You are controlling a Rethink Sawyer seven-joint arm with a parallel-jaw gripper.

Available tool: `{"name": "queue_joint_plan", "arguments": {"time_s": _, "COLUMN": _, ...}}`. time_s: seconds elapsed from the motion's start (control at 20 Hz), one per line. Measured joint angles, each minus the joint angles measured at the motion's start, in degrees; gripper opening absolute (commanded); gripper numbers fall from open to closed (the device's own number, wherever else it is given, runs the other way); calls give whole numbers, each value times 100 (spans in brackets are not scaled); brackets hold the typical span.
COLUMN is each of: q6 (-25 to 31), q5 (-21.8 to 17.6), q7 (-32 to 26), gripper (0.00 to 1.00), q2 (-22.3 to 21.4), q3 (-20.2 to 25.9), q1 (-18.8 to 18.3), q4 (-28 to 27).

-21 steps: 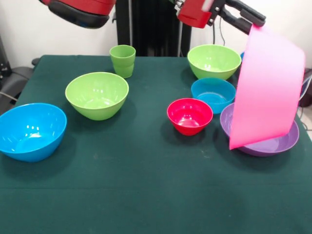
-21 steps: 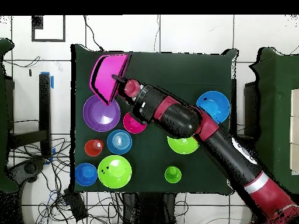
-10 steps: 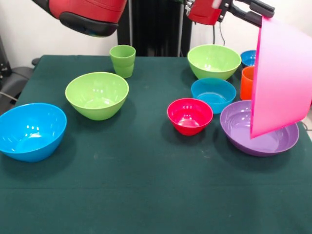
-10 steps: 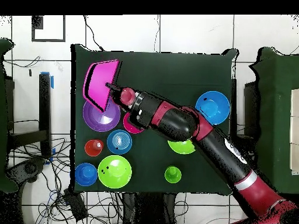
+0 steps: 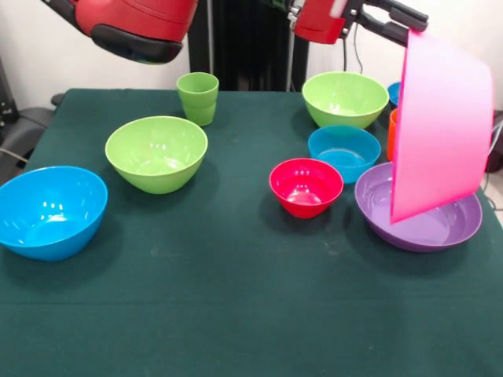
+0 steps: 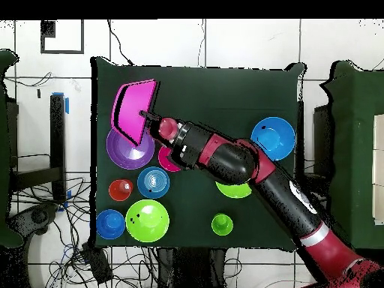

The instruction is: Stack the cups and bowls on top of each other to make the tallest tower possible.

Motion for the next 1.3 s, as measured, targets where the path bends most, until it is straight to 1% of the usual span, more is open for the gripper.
{"name": "queue_joint_plan", "arguments": {"time_s": 0.15, "q6": 172, "q5": -112, "q7": -14, "gripper": 0, "q2": 3, "q3": 0, "q1": -108, "q4": 1}}
{"name": "queue_joint_plan", "arguments": {"time_s": 0.25, "q6": 384, "q5": -181, "q7": -89, "gripper": 0, "q2": 3, "q3": 0, "q1": -256, "q4": -1}}
{"name": "queue_joint_plan", "arguments": {"time_s": 0.55, "q6": 915, "q5": -185, "q7": -392, "gripper": 0, "q2": 2, "q3": 0, "q1": -550, "q4": 0}}
{"name": "queue_joint_plan", "arguments": {"time_s": 0.75, "q6": 1150, "q5": -187, "q7": -618, "gripper": 0, "q2": 9, "q3": -3, "q1": -702, "q4": -1}}
{"name": "queue_joint_plan", "arguments": {"time_s": 1.1, "q6": 1190, "q5": -187, "q7": -879, "gripper": 0, "q2": 69, "q3": -35, "q1": -823, "q4": -1}}
{"name": "queue_joint_plan", "arguments": {"time_s": 1.3, "q6": 1190, "q5": -267, "q7": -1034, "gripper": 0, "q2": 132, "q3": -64, "q1": -851, "q4": -2}}
